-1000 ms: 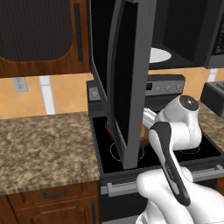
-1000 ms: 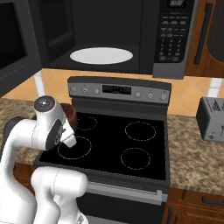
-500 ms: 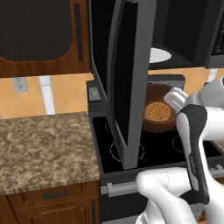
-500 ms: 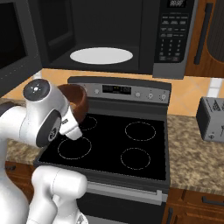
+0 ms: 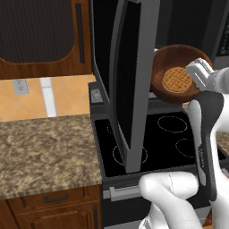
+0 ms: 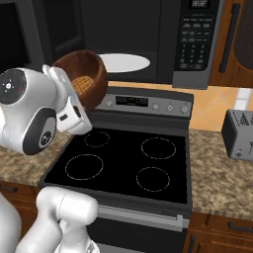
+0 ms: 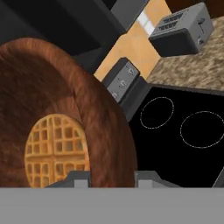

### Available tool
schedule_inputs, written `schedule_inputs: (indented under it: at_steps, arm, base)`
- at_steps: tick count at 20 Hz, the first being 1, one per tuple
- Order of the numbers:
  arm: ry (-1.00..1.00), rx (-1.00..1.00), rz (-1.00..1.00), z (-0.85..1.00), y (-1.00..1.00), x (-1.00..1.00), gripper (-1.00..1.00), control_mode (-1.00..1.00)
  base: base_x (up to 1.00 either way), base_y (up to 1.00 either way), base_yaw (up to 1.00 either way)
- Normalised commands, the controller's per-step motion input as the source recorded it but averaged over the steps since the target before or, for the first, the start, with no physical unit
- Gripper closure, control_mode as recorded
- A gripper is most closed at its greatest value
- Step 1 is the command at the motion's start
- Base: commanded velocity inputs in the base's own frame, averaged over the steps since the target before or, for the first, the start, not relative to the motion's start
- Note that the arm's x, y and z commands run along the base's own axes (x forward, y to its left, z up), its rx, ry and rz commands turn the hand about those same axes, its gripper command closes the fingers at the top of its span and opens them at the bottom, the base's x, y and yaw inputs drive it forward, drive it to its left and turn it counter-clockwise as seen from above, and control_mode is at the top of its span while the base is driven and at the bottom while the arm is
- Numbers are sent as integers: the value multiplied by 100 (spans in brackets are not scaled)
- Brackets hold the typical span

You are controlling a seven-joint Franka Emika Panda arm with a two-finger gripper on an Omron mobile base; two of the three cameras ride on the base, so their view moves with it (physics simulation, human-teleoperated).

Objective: Open the microwave, place the bowl with waffle inside the microwave, then close the microwave door and turn it on.

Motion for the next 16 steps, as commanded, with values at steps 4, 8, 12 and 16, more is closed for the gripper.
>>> schedule_inputs:
  at_steps: [4,8,12,16]
  arm:
    - [-22,2,-7,88,0,27,100,-100]
    - [-10,13,0,27,0,37,100,-100]
    - [0,1,0,0,0,75,100,-100]
    - [0,0,0,0,0,53,100,-100]
  base:
    - [0,0,0]
    - [0,0,0]
    - [0,0,0]
    - [0,0,0]
